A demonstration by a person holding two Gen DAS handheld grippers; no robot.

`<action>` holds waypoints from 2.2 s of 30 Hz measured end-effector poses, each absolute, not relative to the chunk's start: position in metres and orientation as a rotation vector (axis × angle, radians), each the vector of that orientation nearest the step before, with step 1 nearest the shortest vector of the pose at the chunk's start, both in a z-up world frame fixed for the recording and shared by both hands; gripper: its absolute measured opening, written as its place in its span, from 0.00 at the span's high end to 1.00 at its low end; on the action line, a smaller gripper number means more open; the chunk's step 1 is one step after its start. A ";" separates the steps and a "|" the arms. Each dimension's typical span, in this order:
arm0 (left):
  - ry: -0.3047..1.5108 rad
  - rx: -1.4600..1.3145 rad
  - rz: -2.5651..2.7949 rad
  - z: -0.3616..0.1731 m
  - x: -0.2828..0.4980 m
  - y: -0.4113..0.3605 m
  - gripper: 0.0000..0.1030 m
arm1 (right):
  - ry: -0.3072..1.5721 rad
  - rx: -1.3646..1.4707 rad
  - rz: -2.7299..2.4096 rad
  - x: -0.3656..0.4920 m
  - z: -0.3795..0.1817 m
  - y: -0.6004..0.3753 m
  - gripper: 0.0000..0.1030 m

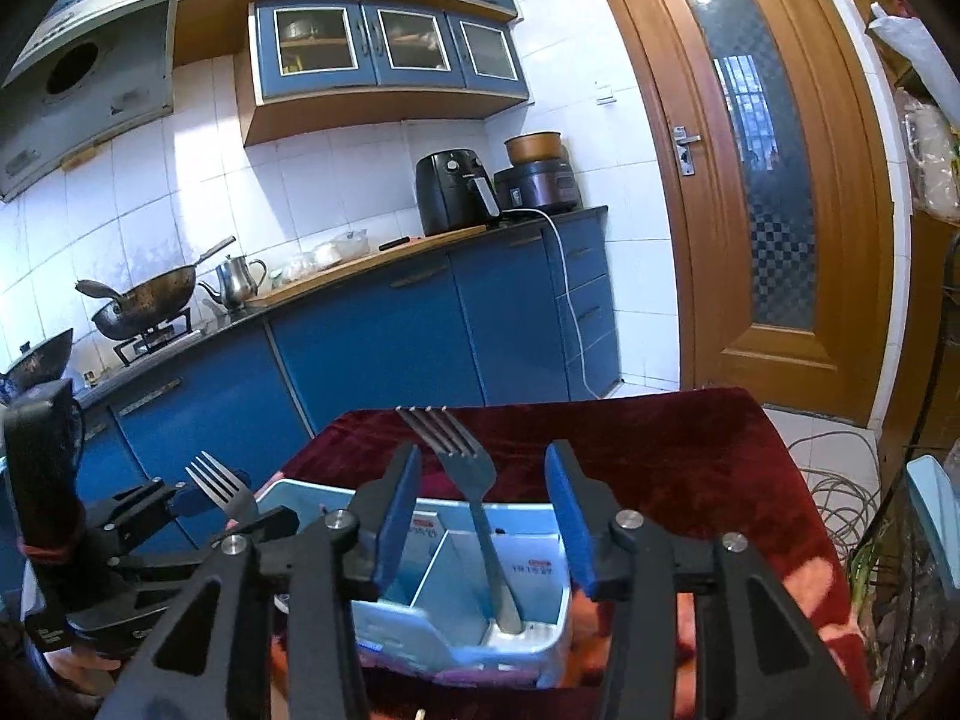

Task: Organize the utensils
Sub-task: 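Lower both forks into the caddy and open both tools, then withdraw both open tools from the caddy back toward the utensils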

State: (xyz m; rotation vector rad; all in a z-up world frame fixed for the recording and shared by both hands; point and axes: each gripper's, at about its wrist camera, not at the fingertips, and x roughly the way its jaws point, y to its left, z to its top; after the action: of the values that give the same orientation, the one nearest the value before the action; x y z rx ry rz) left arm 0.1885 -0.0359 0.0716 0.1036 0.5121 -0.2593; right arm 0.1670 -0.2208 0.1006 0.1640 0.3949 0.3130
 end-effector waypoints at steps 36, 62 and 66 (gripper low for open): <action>0.633 0.044 -0.255 0.077 0.073 -0.014 0.42 | 0.694 0.178 0.278 0.060 0.081 -0.237 0.50; 1.027 0.103 -0.328 0.003 0.109 -0.056 0.42 | 1.091 0.142 0.287 0.100 0.009 -0.234 0.49; 1.099 0.062 -0.360 -0.009 0.116 -0.059 0.52 | 1.159 0.167 0.304 0.107 -0.001 -0.233 0.52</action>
State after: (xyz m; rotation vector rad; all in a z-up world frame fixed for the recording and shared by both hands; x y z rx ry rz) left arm 0.1162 -0.0587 -0.0086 0.0623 1.0993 -0.3598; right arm 0.1068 -0.2325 -0.0010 0.1671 1.1585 0.3043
